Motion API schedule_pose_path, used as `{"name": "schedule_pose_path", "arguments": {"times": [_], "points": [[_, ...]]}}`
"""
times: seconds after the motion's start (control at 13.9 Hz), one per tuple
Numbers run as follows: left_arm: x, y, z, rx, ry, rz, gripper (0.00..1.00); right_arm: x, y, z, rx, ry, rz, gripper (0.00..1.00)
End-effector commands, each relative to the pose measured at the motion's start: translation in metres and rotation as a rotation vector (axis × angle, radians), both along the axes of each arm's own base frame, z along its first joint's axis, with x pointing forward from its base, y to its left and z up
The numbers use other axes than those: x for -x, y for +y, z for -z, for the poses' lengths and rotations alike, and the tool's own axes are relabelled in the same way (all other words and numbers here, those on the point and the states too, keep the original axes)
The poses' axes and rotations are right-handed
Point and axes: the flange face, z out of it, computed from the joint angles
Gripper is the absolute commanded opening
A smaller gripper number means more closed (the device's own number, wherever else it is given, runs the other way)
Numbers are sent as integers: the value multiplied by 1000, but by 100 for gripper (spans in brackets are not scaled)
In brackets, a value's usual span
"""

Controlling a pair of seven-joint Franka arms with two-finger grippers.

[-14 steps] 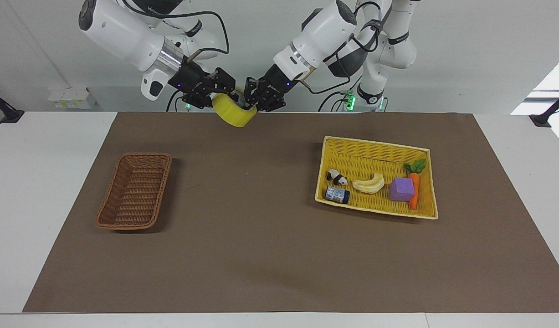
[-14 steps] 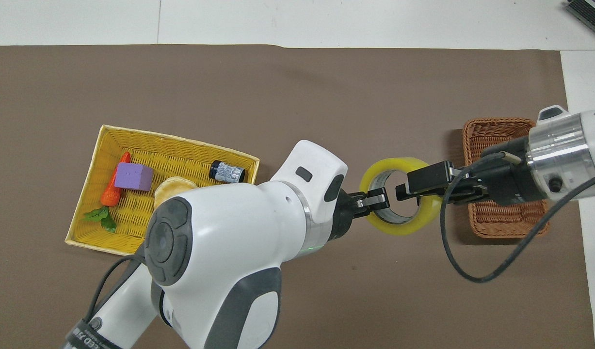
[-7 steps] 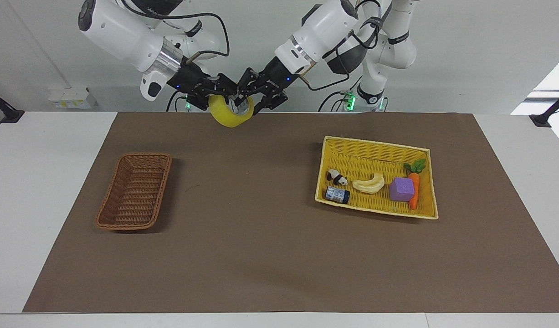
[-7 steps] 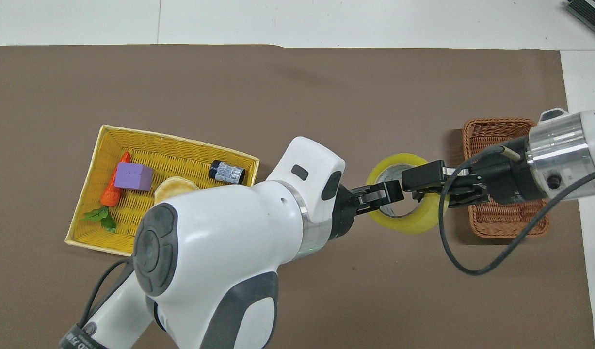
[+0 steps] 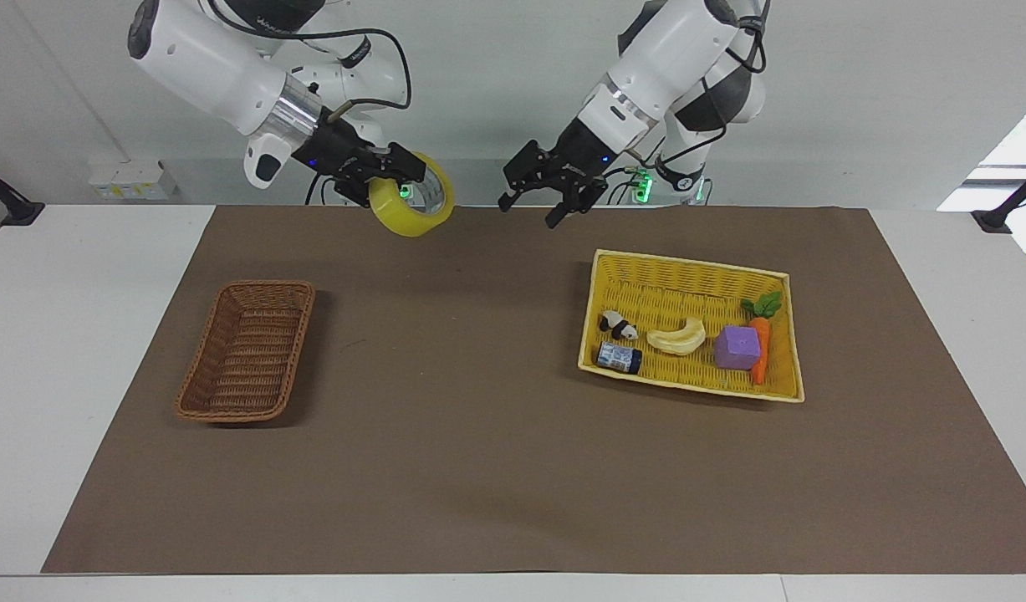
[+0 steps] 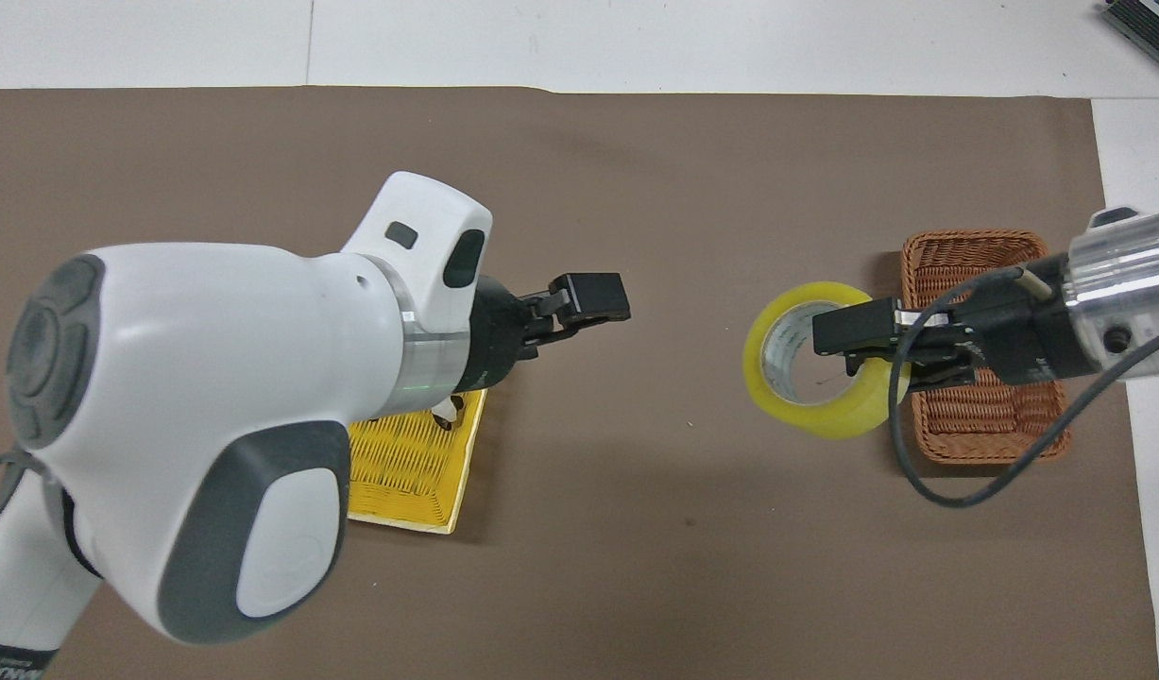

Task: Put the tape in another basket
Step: 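Lower the tape into the wicker basket while the left gripper withdraws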

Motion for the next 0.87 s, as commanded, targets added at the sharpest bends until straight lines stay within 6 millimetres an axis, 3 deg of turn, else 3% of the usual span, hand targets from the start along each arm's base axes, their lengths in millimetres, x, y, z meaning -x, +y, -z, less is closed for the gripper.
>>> {"name": "schedule_pose_path", "arguments": {"times": [0.0, 0.07, 0.36, 0.58, 0.65, 0.79], "points": [[-20, 48, 3, -121, -7, 10, 100, -6, -50, 4, 87, -29, 82, 0], [-28, 72, 9, -177, -4, 50, 100, -9, -63, 8, 123, -48, 97, 0], [-51, 167, 2, -354, -57, 159, 100, -42, -134, 64, 189, -103, 86, 0], [-54, 234, -7, -499, -84, 234, 100, -45, -197, 105, 182, -130, 15, 0], [-53, 255, -12, -537, -74, 260, 100, -43, -210, 114, 177, -130, 0, 0], [-47, 283, -31, -637, -29, 297, 100, -40, -214, 119, 189, -118, 1, 0]]}}
